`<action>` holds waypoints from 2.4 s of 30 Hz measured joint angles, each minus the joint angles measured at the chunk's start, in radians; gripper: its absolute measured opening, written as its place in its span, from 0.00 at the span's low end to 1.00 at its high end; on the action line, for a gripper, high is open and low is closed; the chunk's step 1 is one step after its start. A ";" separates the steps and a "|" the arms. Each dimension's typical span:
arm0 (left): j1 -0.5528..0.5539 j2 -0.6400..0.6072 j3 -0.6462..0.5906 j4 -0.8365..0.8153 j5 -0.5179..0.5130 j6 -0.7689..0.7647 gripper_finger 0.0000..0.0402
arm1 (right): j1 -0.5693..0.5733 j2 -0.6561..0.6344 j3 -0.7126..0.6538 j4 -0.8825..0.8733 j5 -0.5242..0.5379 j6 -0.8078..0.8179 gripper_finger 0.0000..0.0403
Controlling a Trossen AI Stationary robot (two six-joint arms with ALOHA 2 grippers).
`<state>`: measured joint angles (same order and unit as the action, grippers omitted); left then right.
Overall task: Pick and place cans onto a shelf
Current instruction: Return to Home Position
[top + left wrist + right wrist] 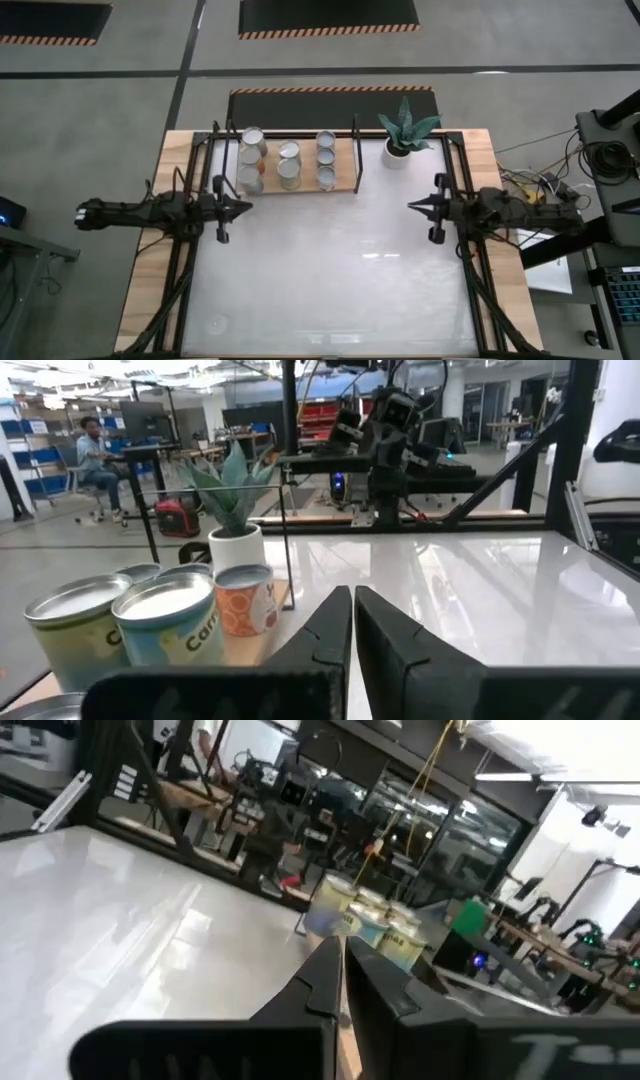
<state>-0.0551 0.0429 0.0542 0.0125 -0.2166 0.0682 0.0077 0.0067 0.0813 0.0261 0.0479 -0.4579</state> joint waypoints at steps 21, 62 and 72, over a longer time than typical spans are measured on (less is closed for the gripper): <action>0.002 0.025 -0.035 0.033 -0.019 -0.162 0.00 | -0.002 0.015 -0.067 0.000 0.034 0.132 0.02; 0.002 0.030 -0.032 0.039 -0.016 -0.160 0.00 | -0.002 0.016 -0.067 0.002 0.039 0.144 0.02; 0.002 0.030 -0.032 0.039 -0.016 -0.160 0.00 | -0.002 0.016 -0.068 0.002 0.039 0.144 0.02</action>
<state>-0.0528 0.0727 0.0219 0.0517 -0.2327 -0.0916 0.0062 0.0223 0.0135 0.0277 0.0868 -0.3141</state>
